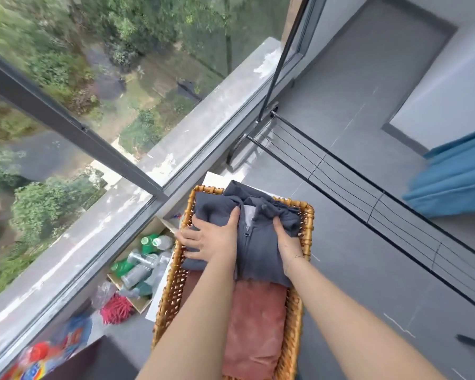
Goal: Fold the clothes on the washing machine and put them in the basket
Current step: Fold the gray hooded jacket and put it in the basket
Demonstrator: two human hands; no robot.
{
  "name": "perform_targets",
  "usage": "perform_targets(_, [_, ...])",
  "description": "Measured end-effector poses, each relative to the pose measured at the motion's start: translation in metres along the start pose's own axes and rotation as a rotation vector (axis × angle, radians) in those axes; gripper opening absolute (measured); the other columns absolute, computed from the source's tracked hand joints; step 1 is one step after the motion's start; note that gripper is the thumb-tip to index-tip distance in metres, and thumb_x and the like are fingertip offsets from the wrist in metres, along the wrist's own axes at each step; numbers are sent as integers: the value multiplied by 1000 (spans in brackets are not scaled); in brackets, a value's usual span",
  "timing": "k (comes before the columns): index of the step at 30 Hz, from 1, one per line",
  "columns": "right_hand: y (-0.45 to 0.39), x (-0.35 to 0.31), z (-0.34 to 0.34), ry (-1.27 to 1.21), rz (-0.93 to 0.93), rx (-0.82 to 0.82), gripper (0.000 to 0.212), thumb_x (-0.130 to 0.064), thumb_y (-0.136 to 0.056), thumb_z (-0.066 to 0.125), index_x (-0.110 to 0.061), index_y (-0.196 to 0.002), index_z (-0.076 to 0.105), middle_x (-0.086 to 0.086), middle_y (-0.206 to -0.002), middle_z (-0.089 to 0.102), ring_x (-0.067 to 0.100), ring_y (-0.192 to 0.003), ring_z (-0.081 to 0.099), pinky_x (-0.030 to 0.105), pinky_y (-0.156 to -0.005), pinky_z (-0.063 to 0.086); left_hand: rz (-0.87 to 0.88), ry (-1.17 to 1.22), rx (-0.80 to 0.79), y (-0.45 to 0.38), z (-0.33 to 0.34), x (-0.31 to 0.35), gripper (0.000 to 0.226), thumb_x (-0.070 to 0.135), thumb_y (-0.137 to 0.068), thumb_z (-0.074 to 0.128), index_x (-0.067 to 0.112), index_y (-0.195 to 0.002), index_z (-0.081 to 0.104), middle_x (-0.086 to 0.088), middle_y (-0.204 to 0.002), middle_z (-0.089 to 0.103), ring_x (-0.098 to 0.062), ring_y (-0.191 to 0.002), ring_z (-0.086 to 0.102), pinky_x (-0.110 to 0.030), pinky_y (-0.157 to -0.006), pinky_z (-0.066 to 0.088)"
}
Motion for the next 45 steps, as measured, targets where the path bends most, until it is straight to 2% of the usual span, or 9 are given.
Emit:
perform_targets(2, [15,2,-7,15,-77,19,110,-82,-60,63,-16,-145,40,2,-142,50,27,-130,47,42,-113,33,164,32,49,9,-13,-10,106,75,-72,58,19,-150,14,-16,-158,11,-29,-147,-2,-55,-115,6])
perform_targets(5, [47,3,-20,98,-321,39,76,-48,-88,63,-16,-149,31,4,-149,42,26,-137,39,41,-114,30,884,-128,299,32,-43,-29,72,50,-90,54,20,-149,25,-9,-153,25,-29,-143,20,-51,-117,14])
perform_targets(7, [70,7,-31,238,-573,128,72,-31,-93,62,-14,-152,26,7,-155,31,24,-142,29,37,-116,24,1164,-359,234,32,-51,-44,62,52,-92,42,30,-148,27,-4,-156,25,-27,-145,17,-53,-117,14])
perform_targets(9, [91,8,-35,416,-874,182,67,-25,-94,61,-13,-151,29,7,-157,24,24,-145,22,37,-118,20,1091,-545,19,20,-54,-49,72,69,-85,28,42,-150,16,1,-162,9,-23,-148,-1,-50,-119,2])
perform_targets(12, [93,2,-22,841,-1089,61,71,-46,-94,53,-30,-154,18,-2,-163,4,21,-150,1,43,-120,6,1076,-695,-69,7,-51,-37,90,84,-71,22,48,-149,-4,3,-161,-13,-21,-147,-17,-50,-118,-7])
perform_targets(15, [68,-16,-9,1151,-910,-141,73,-65,-94,35,-39,-154,2,-10,-161,-14,18,-148,-17,48,-118,-4,1017,-768,-230,1,-37,-18,95,85,-73,29,47,-147,-16,1,-157,-29,-23,-146,-23,-51,-117,-8])
perform_targets(22, [24,-32,1,1295,-575,-413,58,-51,-103,13,-34,-154,-7,-10,-161,-19,17,-147,-20,53,-118,-4,792,-850,-518,-17,-9,2,89,69,-88,40,44,-145,-24,0,-152,-38,-24,-143,-29,-56,-117,-7])
perform_targets(37, [10,-29,14,1298,-565,-386,59,-53,-102,10,-35,-153,-12,-10,-160,-23,17,-146,-26,53,-119,-5,754,-804,-541,-37,-6,15,95,72,-80,53,49,-147,-11,3,-160,-21,-23,-148,-15,-54,-118,4])
perform_targets(45, [68,-52,-41,1229,-852,-337,47,-20,-95,47,-24,-142,44,-1,-149,40,22,-138,30,36,-110,33,731,-565,-233,15,-48,-14,84,60,-85,56,30,-153,16,-2,-159,20,-24,-144,24,-47,-115,24])
Point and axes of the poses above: each hand's wrist, its own y-axis away from the middle knuckle, its own z-axis out of the palm, x = y × z, the point moved 3 cm from there along -y, towards the middle knuckle
